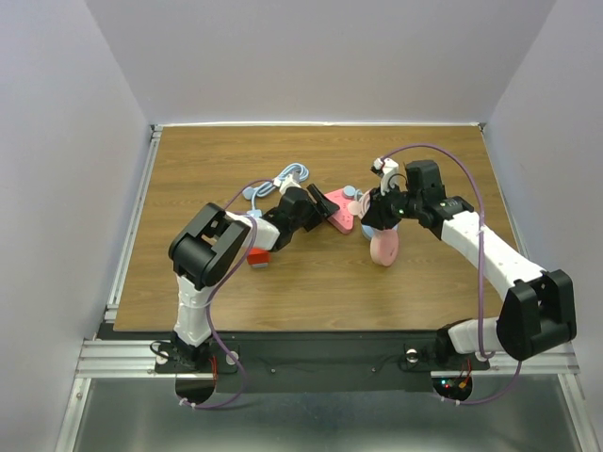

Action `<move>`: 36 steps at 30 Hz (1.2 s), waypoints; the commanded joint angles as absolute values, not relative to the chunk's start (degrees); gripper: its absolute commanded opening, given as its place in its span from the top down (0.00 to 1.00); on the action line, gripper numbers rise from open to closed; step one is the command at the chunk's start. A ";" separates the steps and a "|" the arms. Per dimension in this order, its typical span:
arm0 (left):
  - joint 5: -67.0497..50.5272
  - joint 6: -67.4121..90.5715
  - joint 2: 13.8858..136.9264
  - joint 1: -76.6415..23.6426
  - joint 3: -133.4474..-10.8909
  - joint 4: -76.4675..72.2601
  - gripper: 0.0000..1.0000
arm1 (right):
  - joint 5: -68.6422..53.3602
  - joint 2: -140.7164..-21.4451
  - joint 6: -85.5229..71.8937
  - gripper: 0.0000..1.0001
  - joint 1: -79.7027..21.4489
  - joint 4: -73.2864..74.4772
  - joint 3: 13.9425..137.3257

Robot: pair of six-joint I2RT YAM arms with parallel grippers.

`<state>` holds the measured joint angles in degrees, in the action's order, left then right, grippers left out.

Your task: Insert the plug

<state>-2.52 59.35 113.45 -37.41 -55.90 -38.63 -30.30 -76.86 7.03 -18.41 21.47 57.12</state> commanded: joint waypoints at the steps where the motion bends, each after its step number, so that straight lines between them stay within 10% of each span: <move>1: -0.53 60.91 113.47 -37.88 -58.27 -41.57 0.31 | -31.29 -76.11 6.59 0.99 -18.28 17.75 57.74; 18: -3.33 57.23 114.08 -35.25 -57.05 -42.63 1.00 | -35.86 -83.66 9.14 0.99 -18.19 17.40 57.83; 36: -19.77 38.41 113.20 -26.46 -58.01 -28.48 1.00 | -46.14 -91.14 8.44 0.99 -18.99 11.43 62.31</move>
